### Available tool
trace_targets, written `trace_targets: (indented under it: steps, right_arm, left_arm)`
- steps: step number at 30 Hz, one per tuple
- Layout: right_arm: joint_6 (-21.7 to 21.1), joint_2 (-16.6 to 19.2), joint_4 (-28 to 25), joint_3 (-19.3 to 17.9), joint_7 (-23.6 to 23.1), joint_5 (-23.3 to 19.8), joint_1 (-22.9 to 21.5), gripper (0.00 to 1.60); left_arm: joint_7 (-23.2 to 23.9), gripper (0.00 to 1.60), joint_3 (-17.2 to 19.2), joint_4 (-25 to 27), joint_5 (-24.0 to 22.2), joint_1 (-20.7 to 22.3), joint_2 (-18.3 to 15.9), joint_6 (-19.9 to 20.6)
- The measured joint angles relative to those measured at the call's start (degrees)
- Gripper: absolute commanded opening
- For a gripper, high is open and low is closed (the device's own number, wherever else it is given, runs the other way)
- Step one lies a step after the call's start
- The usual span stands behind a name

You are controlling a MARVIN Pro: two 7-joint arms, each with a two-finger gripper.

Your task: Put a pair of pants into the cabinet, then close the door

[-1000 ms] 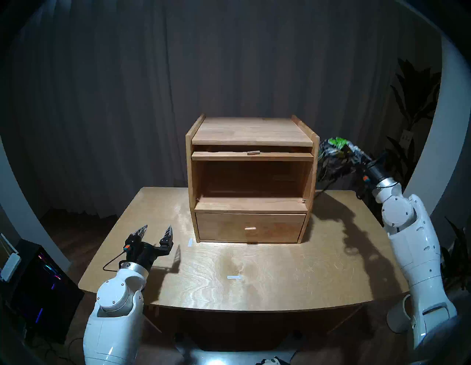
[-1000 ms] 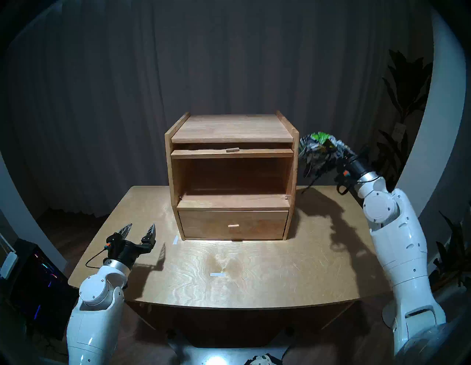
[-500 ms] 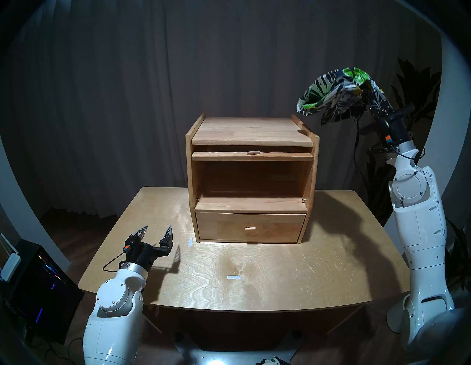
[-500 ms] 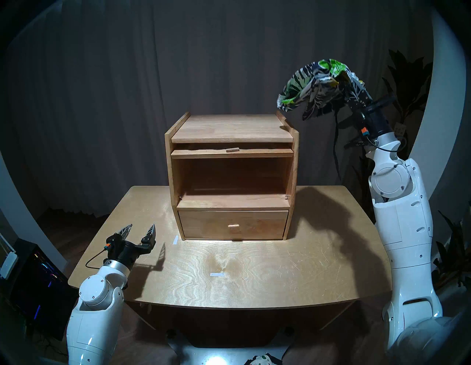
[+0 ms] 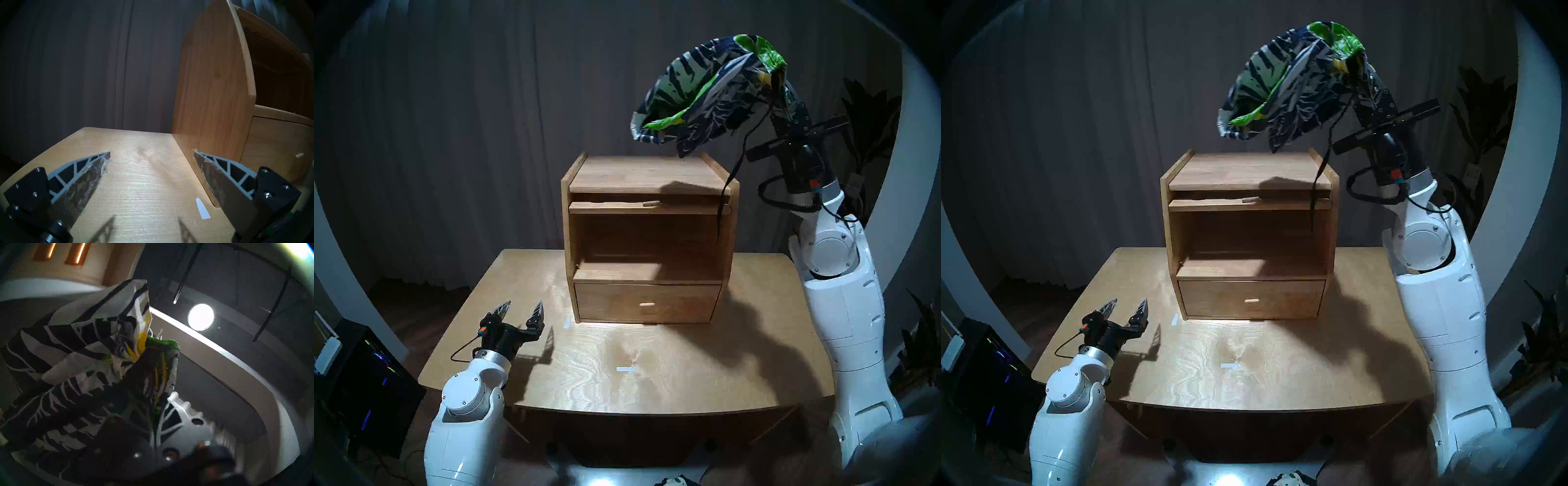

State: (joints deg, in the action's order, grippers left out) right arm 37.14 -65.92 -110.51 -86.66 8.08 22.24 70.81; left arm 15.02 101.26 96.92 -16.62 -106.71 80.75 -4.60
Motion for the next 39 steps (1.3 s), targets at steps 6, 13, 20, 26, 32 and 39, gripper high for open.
trace_targets:
  steps: [6, 13, 20, 26, 32, 39]
  right_arm:
    - [1.81, -2.62, -4.86, 5.94, 0.86, -2.06, 3.53, 0.00]
    - [2.02, -3.82, -7.51, 12.74, 1.51, -2.75, 8.13, 0.00]
    - [-0.04, -3.14, -4.05, 18.72, 3.45, -2.58, 12.98, 0.00]
    - [-2.43, -1.61, -0.56, 19.60, 8.49, -1.03, 17.69, 0.00]
    - [-4.11, -1.18, -0.70, 16.38, 13.91, 2.83, 22.18, 0.00]
    - [-5.75, -2.45, -1.18, 9.56, 21.38, 12.69, 27.79, 0.00]
  left_arm:
    - [0.14, 1.60, 0.00, 0.00, -0.12, 0.04, -0.07, -0.01]
    - [0.22, 1.60, 0.00, 0.00, -0.16, 0.09, -0.15, -0.02]
    - [0.29, 1.60, -0.05, 0.04, 0.04, 0.13, -0.21, -0.05]
    - [0.30, 1.60, -0.09, 0.11, 0.48, 0.16, -0.23, -0.16]
    - [0.18, 1.60, -0.12, 0.20, 1.20, 0.16, -0.20, -0.39]
    - [-0.65, 1.60, -0.12, 0.27, 2.02, 0.17, 0.19, -0.70]
